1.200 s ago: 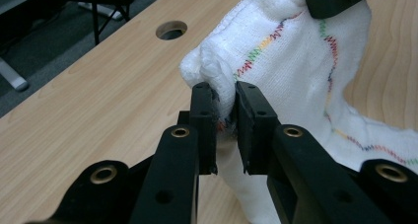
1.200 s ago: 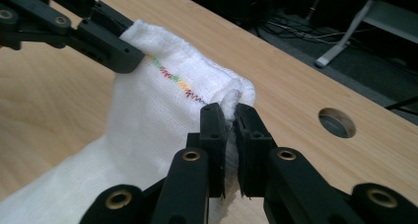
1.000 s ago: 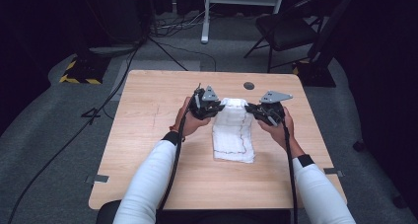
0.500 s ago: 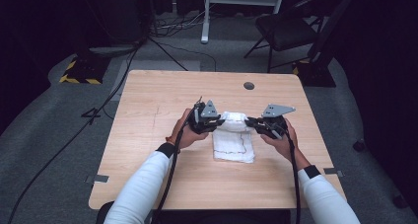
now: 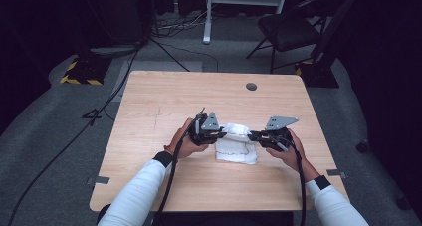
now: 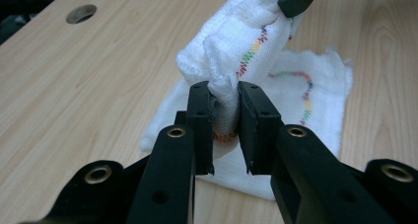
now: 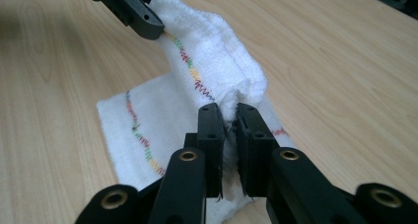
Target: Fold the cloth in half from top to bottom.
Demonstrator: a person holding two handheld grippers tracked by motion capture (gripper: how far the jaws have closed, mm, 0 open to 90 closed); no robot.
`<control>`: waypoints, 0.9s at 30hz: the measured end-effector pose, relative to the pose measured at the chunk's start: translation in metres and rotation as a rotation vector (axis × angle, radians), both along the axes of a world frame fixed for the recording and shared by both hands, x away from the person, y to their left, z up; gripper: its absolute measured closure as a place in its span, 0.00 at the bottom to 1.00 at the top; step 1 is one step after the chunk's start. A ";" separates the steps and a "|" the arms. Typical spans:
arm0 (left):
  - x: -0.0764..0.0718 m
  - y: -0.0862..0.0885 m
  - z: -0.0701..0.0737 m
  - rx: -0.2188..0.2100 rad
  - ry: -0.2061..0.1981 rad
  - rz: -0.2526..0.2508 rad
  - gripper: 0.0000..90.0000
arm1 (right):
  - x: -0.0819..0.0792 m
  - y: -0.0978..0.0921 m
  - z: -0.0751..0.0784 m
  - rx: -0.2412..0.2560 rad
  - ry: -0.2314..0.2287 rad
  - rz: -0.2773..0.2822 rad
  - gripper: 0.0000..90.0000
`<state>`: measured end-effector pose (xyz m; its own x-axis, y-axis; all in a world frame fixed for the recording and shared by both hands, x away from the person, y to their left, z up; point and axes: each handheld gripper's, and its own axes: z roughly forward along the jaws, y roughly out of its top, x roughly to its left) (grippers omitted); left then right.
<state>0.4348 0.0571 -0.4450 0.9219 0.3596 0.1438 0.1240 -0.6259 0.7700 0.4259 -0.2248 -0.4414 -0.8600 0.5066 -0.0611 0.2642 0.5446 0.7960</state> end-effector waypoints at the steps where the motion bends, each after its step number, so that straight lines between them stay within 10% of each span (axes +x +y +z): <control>1: -0.002 0.000 -0.001 0.009 -0.003 -0.005 0.85 | -0.002 0.000 -0.001 -0.004 0.002 0.003 0.90; 27: -0.040 0.000 -0.022 0.102 0.039 -0.083 0.91 | -0.033 -0.004 -0.020 -0.076 0.039 0.037 0.85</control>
<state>0.3951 0.0568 -0.4674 0.9534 0.2675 0.1393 0.0974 -0.7103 0.6972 0.3926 -0.2290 -0.4615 -0.8806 0.4695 -0.0639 0.2729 0.6128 0.7416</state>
